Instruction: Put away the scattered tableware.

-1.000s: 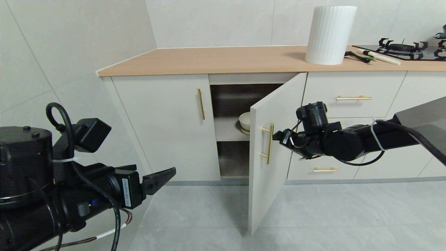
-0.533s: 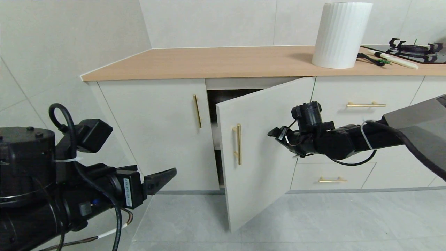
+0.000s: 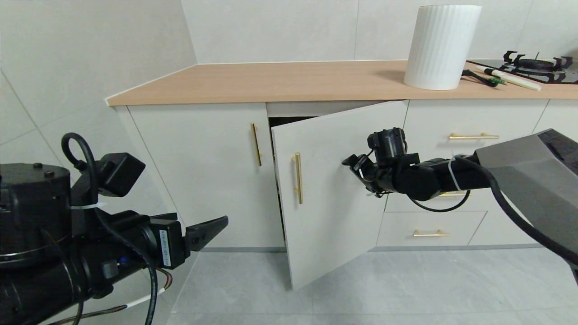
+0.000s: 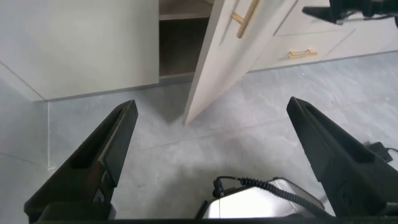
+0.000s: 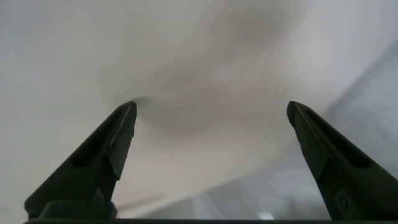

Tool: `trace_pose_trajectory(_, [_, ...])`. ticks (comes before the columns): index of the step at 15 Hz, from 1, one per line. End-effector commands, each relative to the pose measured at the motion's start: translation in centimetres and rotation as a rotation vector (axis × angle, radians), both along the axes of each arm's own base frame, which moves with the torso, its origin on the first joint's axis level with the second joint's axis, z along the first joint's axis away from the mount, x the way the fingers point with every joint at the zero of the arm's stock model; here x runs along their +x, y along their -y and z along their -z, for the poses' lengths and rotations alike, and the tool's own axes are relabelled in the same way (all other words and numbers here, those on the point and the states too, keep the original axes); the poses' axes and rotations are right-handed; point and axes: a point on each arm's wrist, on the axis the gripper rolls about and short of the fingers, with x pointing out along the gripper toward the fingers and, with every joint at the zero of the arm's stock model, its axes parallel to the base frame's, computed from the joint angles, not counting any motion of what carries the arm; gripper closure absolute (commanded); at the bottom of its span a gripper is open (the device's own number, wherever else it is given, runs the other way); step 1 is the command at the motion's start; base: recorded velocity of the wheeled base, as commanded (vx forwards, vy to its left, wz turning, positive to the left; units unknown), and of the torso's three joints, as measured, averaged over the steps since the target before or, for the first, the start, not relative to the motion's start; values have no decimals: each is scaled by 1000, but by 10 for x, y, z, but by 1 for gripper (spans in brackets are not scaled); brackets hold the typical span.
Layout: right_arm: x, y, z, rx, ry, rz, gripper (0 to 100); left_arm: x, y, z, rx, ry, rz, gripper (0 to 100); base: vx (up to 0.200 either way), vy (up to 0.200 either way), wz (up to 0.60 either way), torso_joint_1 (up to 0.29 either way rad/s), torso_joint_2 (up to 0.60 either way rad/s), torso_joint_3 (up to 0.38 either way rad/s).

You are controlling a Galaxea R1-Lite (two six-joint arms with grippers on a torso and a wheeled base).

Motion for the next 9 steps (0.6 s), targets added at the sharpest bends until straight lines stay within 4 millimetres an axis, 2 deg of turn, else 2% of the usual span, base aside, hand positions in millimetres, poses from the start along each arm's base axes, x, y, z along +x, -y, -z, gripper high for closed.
trace_pose_trajectory(1, [14, 1, 13, -5, -2, 37, 0, 0, 0, 0, -1, 0, 0, 0, 0, 0, 0, 0, 0, 0])
trace_pose_trajectory(2, [23, 2, 23, -23, -13, 67, 0, 0, 0, 0, 0, -1, 0, 0, 0, 0, 0, 0, 0, 0])
trace_pose_trajectory(7, [46, -1, 23, -32, 16, 124, 0, 3, 1, 4, 7, -20, -3, 0, 0, 0, 0, 0, 0, 0])
trace_pose_trajectory(9, [53, 5, 21, -17, 31, 144, 0, 4, 2, 5, 8, -24, -4, 0, 0, 0, 0, 0, 0, 0])
